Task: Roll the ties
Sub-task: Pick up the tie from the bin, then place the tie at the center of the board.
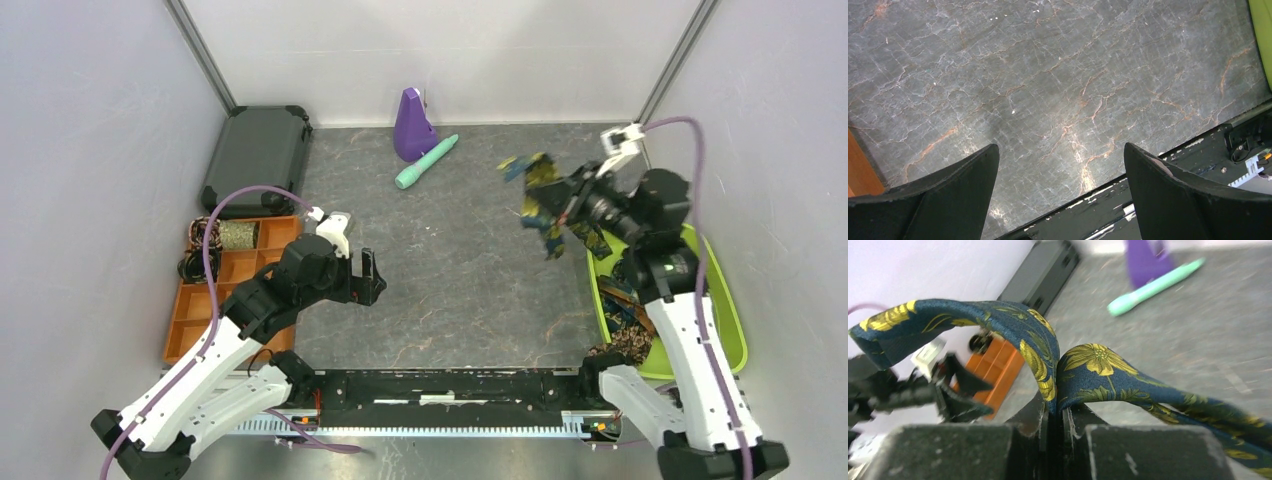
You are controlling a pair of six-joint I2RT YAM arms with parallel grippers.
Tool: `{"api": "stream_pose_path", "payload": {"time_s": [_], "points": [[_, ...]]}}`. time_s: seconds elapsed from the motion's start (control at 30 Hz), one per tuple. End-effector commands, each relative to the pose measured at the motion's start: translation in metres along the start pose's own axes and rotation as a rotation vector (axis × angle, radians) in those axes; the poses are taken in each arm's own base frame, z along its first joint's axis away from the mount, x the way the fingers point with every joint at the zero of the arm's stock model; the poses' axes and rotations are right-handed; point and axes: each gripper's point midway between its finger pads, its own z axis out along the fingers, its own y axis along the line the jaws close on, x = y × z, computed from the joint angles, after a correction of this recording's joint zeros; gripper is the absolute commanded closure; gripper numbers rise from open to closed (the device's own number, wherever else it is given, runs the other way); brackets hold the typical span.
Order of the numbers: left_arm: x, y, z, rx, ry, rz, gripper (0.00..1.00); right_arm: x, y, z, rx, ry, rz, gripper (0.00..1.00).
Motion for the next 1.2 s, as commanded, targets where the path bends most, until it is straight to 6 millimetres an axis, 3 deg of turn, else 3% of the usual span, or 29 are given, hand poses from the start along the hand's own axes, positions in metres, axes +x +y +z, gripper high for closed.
{"api": "stream_pose_path", "payload": {"time_s": [0.0,0.13,0.23,0.3,0.47,0.57,0.67,0.73,0.87,0.93,1.03,1.17], "points": [[-0.008,-0.005,-0.002,0.028,-0.028,0.04,0.0,0.041,0.053,0.026,-0.154,0.081,0.071,1.0],[-0.009,-0.006,-0.003,0.038,-0.033,0.044,0.0,0.048,0.125,0.052,-0.261,0.103,0.056,1.0],[-0.01,-0.006,-0.005,0.044,-0.048,0.05,0.0,0.039,0.179,0.064,-0.327,0.09,0.053,1.0],[-0.011,-0.005,-0.003,0.036,-0.051,0.051,0.0,0.029,0.203,0.072,-0.334,0.068,0.056,1.0],[-0.016,-0.009,-0.004,0.062,-0.083,0.059,0.0,-0.001,0.243,0.08,-0.351,-0.007,0.121,1.0],[-0.021,-0.011,-0.011,0.083,-0.126,0.069,0.0,-0.014,0.253,0.078,-0.344,-0.047,0.156,1.0],[-0.024,-0.013,-0.021,0.105,-0.159,0.072,0.0,-0.011,0.238,0.073,-0.279,-0.086,0.221,1.0],[-0.026,-0.017,-0.028,0.125,-0.169,0.064,0.0,0.005,0.212,0.074,-0.2,-0.104,0.267,1.0],[-0.024,-0.018,-0.033,0.126,-0.153,0.01,0.0,0.062,0.119,0.077,0.115,-0.13,0.313,1.0],[-0.019,-0.021,-0.03,0.135,-0.117,-0.019,0.0,0.084,0.088,0.075,0.205,-0.119,0.318,1.0],[-0.003,-0.036,-0.018,0.204,-0.025,-0.06,0.0,0.094,0.072,0.072,0.234,-0.116,0.32,1.0],[0.016,-0.06,0.012,0.313,0.079,-0.145,0.0,0.072,0.074,0.072,0.253,-0.143,0.273,1.0]]}}
